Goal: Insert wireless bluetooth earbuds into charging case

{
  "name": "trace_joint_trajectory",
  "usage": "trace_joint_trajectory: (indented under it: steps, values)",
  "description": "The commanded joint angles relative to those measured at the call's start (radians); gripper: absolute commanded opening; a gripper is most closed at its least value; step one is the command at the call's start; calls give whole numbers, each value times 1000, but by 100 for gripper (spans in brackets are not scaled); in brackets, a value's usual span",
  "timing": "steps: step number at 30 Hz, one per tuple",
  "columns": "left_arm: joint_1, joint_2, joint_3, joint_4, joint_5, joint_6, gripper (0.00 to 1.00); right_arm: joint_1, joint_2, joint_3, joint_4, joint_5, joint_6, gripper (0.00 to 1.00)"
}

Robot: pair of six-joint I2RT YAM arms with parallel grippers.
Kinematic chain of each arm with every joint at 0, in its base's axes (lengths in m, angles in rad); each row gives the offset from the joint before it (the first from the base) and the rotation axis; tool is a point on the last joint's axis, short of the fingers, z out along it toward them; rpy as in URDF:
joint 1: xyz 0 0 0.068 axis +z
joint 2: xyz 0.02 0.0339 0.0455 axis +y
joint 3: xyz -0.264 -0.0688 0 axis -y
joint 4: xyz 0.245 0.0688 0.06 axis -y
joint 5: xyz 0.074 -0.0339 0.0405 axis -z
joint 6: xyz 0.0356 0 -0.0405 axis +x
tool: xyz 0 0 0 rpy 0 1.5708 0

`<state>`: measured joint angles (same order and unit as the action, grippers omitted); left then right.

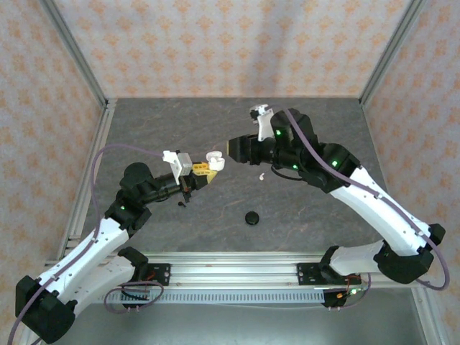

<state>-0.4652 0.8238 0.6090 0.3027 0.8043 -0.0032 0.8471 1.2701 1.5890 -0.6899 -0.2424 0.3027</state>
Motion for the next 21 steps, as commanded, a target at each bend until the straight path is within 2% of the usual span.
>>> trace_joint_trajectory:
  steps: [1,7,15,21]
  values:
    - [-8,-13,38,10,-9,2,0,-57,-37,-48,-43,41,101,49]
    - [-9,-32,31,-51,-29,38,0,-167,-7,-108,-124,77,142,48]
    - [-10,-62,20,-161,-54,108,0,-249,160,-199,-139,109,126,45]
    - [-10,-68,-5,-186,-68,137,0,-337,345,-214,-58,-5,90,30]
